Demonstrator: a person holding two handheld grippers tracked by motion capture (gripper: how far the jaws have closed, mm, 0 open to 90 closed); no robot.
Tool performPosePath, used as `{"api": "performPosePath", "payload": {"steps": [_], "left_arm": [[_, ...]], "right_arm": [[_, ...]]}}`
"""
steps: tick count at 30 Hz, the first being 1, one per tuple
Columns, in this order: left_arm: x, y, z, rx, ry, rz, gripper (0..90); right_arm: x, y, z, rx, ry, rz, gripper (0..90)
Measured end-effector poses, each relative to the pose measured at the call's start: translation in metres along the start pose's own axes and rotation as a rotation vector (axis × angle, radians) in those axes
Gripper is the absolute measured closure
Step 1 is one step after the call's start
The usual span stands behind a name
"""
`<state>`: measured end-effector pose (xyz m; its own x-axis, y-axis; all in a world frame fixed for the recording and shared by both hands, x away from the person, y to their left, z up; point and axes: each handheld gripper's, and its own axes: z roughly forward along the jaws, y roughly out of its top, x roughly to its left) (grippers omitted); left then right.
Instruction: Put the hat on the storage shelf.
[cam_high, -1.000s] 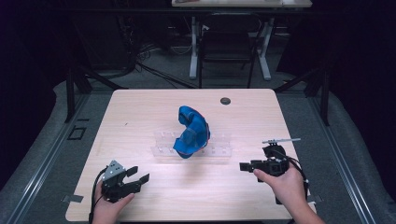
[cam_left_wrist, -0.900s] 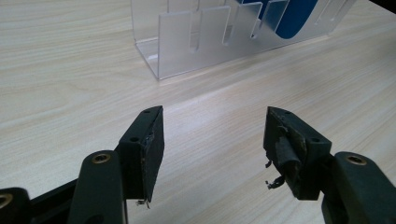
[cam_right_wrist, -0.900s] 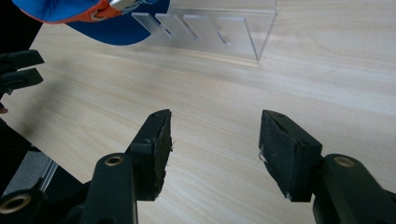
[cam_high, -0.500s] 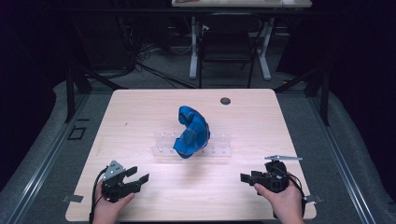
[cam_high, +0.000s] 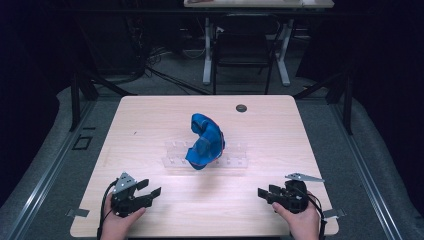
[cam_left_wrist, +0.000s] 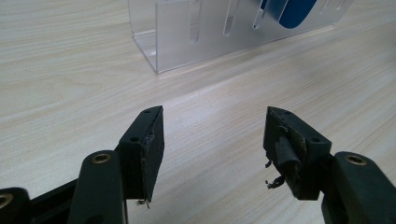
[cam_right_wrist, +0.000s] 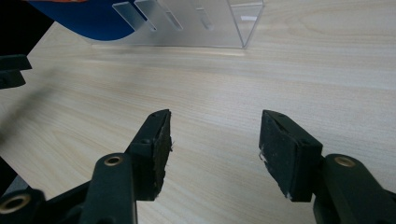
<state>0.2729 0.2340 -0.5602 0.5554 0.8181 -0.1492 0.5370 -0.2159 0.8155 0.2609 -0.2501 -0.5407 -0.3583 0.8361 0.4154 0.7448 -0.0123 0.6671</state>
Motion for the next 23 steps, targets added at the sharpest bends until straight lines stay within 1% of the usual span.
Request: {"api": "performPosePath", "payload": {"steps": [2,4,5,6,7,9,10,11,12,13,14,15,17,18,20,22,23], "left_arm": [[0.0,0.0,0.001,0.001,-0.004,0.007,39.1],[-0.001,0.0,0.002,0.001,-0.004,0.01,39.2],[-0.001,0.0,0.002,0.001,-0.004,0.01,39.2],[-0.001,0.0,0.002,0.013,-0.005,0.017,39.2],[-0.001,0.0,0.002,0.013,-0.007,0.021,39.2],[-0.003,0.0,0.004,0.007,-0.003,0.035,39.3],[-0.004,0.0,0.004,0.015,-0.003,0.044,39.5],[-0.004,0.0,0.004,0.015,-0.003,0.044,39.7],[-0.005,0.0,0.006,0.013,0.002,0.053,39.7],[-0.006,0.001,0.006,0.027,0.004,0.06,40.4],[-0.007,0.001,0.008,0.017,-0.001,0.055,41.5],[-0.009,0.002,0.009,0.022,0.006,0.069,41.8],[-0.011,0.003,0.011,0.021,0.009,0.081,45.4],[-0.012,0.004,0.013,0.025,0.008,0.078,45.4],[-0.015,0.008,0.017,0.009,-0.004,0.064,45.7],[-0.02,0.015,0.023,0.011,-0.016,0.07,45.7],[-0.02,0.015,0.023,0.011,-0.016,0.07,45.7]], "right_arm": [[-0.002,-0.002,0.001,0.0,-0.008,0.004,42.4],[-0.004,-0.004,0.002,-0.004,-0.017,-0.011,42.4],[-0.004,-0.004,0.002,-0.004,-0.017,-0.011,42.4],[-0.004,-0.005,0.002,-0.008,-0.022,-0.018,42.4],[-0.005,-0.007,0.003,-0.015,-0.024,-0.022,42.4],[-0.006,-0.01,0.003,-0.031,-0.016,-0.018,42.5],[-0.006,-0.01,0.003,-0.035,-0.013,-0.019,42.5],[-0.006,-0.01,0.003,-0.035,-0.013,-0.019,42.5],[-0.007,-0.011,0.002,-0.037,-0.015,-0.023,42.5],[-0.008,-0.011,0.002,-0.05,-0.012,-0.021,42.5],[-0.008,-0.012,0.002,-0.053,-0.011,-0.021,42.5],[-0.008,-0.012,0.002,-0.051,-0.01,-0.022,42.5],[-0.01,-0.013,0.004,-0.043,-0.017,-0.025,42.3],[-0.01,-0.013,0.004,-0.042,-0.016,-0.025,42.2],[-0.01,-0.012,0.004,-0.04,-0.021,-0.029,42.0],[-0.01,-0.012,0.004,-0.04,-0.022,-0.031,42.0],[-0.01,-0.012,0.004,-0.04,-0.022,-0.031,42.0]]}}
